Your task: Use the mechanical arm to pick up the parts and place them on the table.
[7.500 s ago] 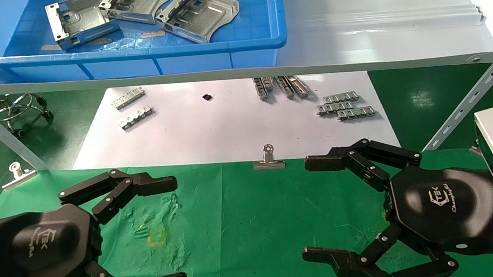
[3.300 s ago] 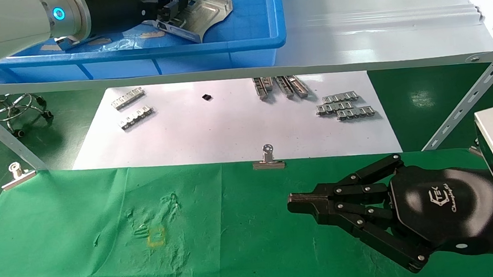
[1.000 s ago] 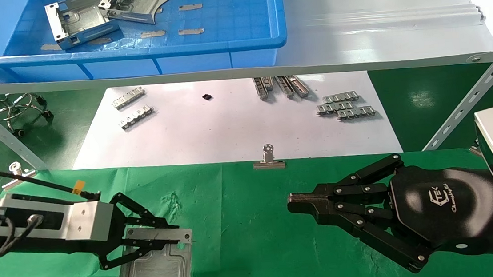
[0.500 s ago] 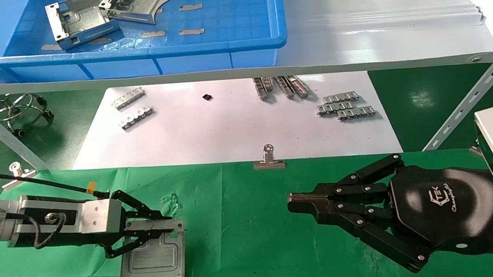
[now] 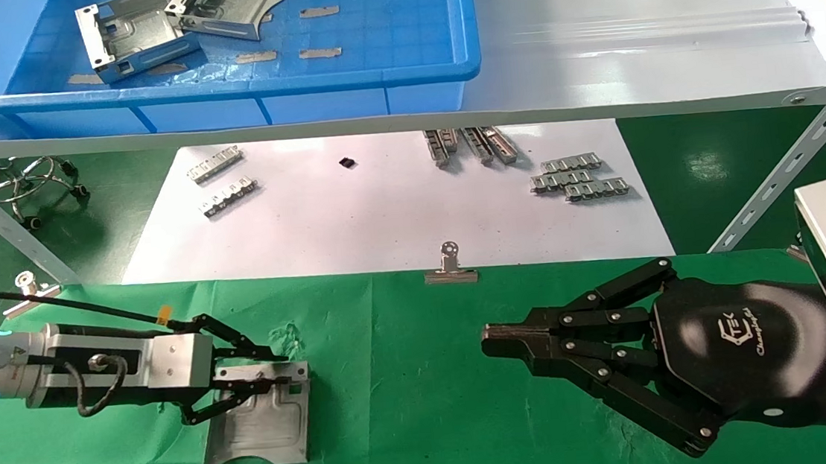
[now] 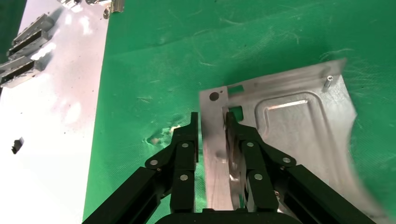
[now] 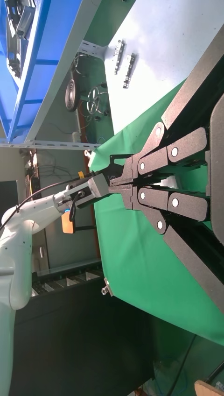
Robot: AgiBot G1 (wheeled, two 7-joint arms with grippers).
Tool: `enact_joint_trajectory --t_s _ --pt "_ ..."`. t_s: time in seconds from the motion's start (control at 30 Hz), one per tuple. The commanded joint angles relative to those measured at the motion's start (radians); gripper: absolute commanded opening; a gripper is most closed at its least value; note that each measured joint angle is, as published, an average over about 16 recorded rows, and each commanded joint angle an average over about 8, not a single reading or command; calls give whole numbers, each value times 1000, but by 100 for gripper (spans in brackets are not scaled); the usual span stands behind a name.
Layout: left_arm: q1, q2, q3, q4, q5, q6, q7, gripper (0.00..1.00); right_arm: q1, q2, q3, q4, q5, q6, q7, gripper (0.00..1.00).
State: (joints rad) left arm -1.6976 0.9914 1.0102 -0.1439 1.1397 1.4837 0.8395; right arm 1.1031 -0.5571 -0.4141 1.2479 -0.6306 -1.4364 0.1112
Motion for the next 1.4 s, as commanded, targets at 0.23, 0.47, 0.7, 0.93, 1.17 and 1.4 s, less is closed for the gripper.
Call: enact_joint_trajectory --t_s 0.23,0.47,0.7,0.93,1.17,1.4 --pt "-14 12 0 40 1 5 28 100 0 0 0 0 0 0 0 0" --pt "-39 -3 -8 54 -13 62 33 100 0 0 0 0 0 0 0 0" --pt "-43 -31 -20 15 -61 119 -119 100 0 0 0 0 0 0 0 67" --pt "2 -54 -73 -59 -86 119 -211 100 0 0 0 0 0 0 0 100" --pt "81 -96 -157 -196 -127 105 -314 100 0 0 0 0 0 0 0 100" --pt "160 -137 -241 -334 -168 92 -418 100 0 0 0 0 0 0 0 100"
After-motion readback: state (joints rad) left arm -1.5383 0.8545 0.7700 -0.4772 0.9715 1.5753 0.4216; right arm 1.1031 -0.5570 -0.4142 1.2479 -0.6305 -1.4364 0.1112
